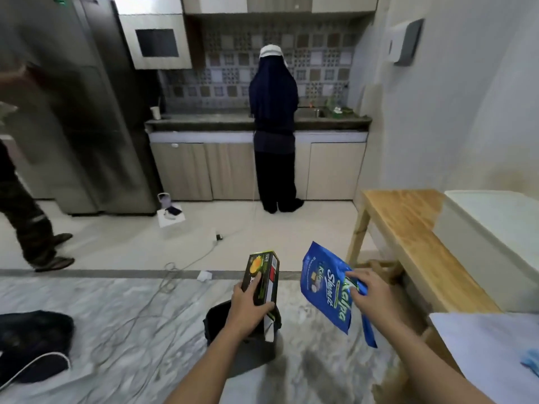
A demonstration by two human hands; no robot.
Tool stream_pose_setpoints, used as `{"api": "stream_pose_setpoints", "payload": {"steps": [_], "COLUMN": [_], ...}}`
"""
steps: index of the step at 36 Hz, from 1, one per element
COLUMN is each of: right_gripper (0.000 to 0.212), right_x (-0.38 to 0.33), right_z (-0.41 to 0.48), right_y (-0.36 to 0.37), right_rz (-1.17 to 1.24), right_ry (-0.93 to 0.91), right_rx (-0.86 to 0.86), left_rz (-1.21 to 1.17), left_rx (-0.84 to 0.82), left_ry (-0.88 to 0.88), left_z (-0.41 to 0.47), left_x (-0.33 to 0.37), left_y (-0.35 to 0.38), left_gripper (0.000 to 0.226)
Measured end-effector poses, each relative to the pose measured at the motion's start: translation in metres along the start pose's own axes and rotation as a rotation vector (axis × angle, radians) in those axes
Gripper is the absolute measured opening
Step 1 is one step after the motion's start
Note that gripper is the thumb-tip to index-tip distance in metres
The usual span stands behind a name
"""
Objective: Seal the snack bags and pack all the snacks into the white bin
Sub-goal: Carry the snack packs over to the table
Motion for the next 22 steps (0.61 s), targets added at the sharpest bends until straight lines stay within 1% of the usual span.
{"api": "stream_pose_setpoints", "payload": {"steps": [2,4,8,11,16,20,22], "right_gripper": [0.028,0.029,0.029,0.030,0.031,0.030,0.030], "right_x": [-0.005,0.001,-0.005,0.003,0.023,0.050,0.066], "right_z": [0.030,0.081,0.094,0.133,0.174,0.182,0.182], "right_y": [0.023,0.063,0.087,0.124,0.187,0.239,0.266], "right_rz": [0.008,0.022,0.040,0.071,0.095,0.115,0.133], "right_ry": [-0.019,-0.016,-0.008,0.021,0.122,0.245,0.319], "right_rx": [-0.054,-0.142,-0.169,-0.256,-0.345,-0.432,-0.446], "left_rz": [0.007,0.004,0.017,-0.003,0.039,0.081,0.085], "left_rx": [0.011,0.057,0.091,0.121,0.052,-0.049,-0.081], "left_ry": [-0.068,-0.163,-0.219,-0.294,-0.402,-0.486,-0.540], "left_z": [0.017,0.056,0.064,0.096,0.135,0.155,0.167], "left_x": [-0.016,-0.040,-0.057,-0.075,-0.114,-0.152,-0.176], "left_y": [-0.009,-0.015,-0.025,-0.027,-0.022,-0.009,0.001], "left_gripper": [0.082,0.082,0.081,0.081,0.080,0.078,0.079]}}
Point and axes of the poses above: each hand's wrist, its own z-axis towards the middle knuckle, its own y-axis out of the palm, x = y × z, the point moved 6 cm from there along z, towards the middle knuckle, and after that the axes turned 2 degrees about z, right-handed, at the moved point
